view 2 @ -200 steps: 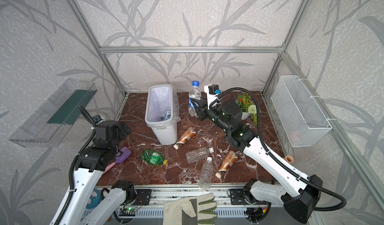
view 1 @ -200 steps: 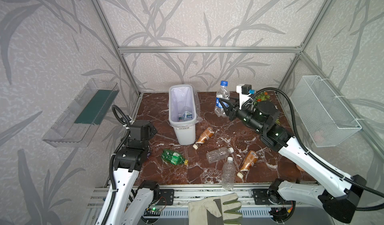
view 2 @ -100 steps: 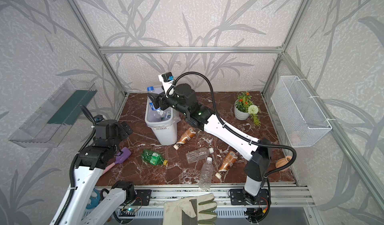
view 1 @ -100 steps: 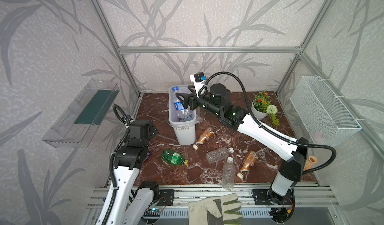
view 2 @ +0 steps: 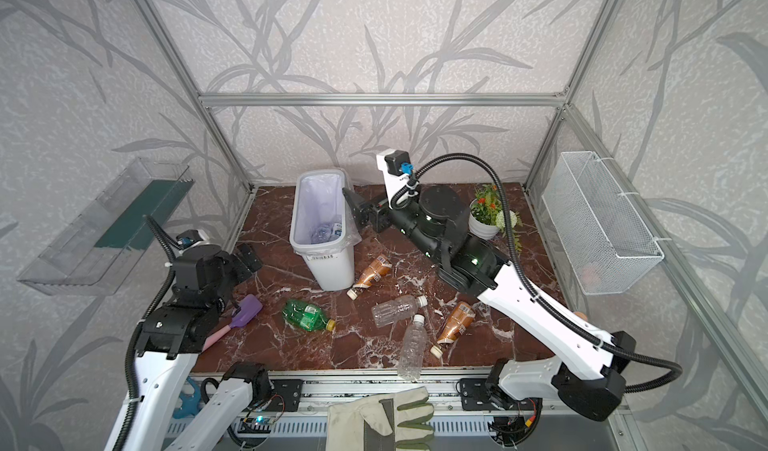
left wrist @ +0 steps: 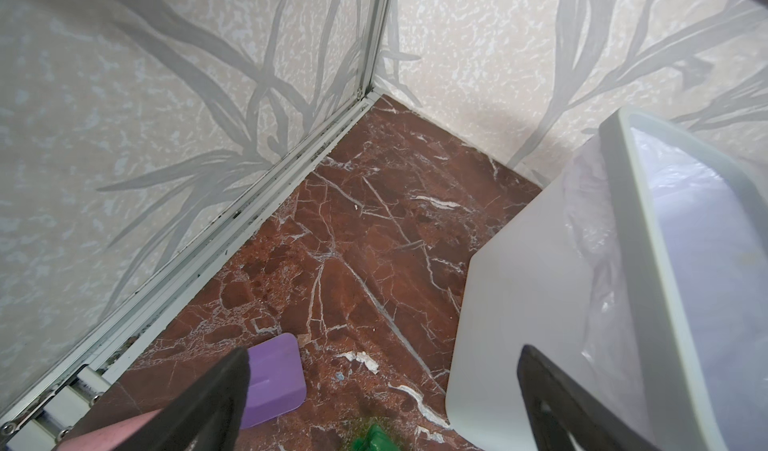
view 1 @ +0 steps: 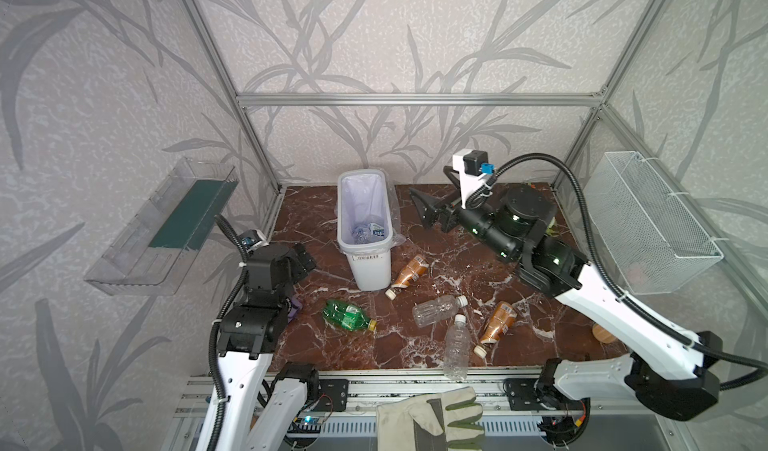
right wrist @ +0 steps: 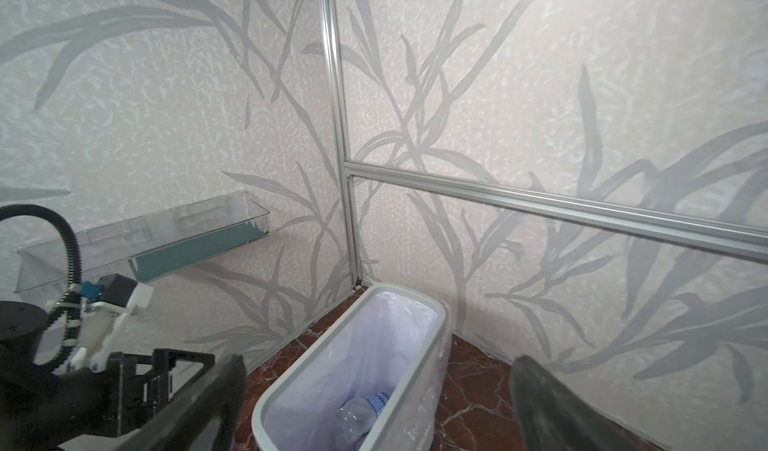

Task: Throw the plastic bottles in the bin
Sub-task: 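Open the right gripper to drop the blue-capped bottle into the bin, then move the right gripper down to the orange milk-tea bottle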

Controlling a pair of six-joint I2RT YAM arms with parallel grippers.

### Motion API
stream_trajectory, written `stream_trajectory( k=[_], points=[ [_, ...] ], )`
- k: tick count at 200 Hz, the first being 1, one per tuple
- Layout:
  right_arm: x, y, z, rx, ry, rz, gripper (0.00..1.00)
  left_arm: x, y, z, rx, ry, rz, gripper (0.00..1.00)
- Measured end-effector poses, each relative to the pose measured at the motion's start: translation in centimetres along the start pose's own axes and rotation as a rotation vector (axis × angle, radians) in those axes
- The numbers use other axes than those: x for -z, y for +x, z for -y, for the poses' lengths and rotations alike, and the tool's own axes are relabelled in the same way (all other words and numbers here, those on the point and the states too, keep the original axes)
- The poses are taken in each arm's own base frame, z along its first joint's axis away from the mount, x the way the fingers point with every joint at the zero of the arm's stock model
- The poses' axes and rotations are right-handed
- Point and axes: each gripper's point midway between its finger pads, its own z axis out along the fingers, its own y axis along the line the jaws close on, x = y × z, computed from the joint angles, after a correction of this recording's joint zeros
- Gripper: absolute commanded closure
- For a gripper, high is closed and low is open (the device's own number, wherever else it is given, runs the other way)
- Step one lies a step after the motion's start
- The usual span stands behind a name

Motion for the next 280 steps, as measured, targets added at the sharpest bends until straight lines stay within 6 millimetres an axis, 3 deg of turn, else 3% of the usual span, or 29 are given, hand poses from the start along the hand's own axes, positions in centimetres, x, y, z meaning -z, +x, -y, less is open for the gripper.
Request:
stream_trajectory(
  k=[22, 60, 91, 125, 162, 183, 202, 230, 280],
  points=[
    [2.3, 2.5, 2.6, 0.040, 0.108, -0.038, 0.01, 0.9, -0.8, 0.0, 0.016, 0.028, 0.049, 0.01],
    [4.4, 12.3, 8.5, 0.075, 0.256, -0.286, 0.01, 0.7, -0.3, -0.1, 0.009, 0.028, 0.049, 0.01],
    [6.8, 18.0, 11.7, 0.000, 0.387, -0.452, 0.01, 0.5, -0.1, -0.2, 0.006, 0.024, 0.044, 0.01],
    [11.7, 22.7, 14.6, -0.167, 0.566, -0.565, 0.01, 0.5, 0.0, -0.3, 0.007, 0.028, 0.049, 0.01],
    [18.7, 28.0, 18.3, -0.379, 0.832, -0.675, 0.00, 0.3, 0.0, -0.1, -0.004, 0.031, 0.056, 0.01],
    [21.9, 30.6, 19.0, -0.479, 0.938, -0.716, 0.01, 0.1, 0.1, -0.1, -0.012, 0.031, 0.056, 0.01],
    [23.7, 33.0, 18.7, -0.535, 0.982, -0.776, 0.04, -0.2, 0.3, -0.1, -0.018, 0.028, 0.052, 0.01],
    [24.9, 36.0, 17.8, -0.609, 1.010, -0.865, 0.09, -0.7, 0.5, 0.0, -0.036, 0.023, 0.043, 0.01],
    [25.9, 39.3, 16.2, -0.737, 1.013, -0.946, 0.14, -1.4, 0.4, 0.3, -0.064, 0.018, 0.039, 0.01]
  ],
)
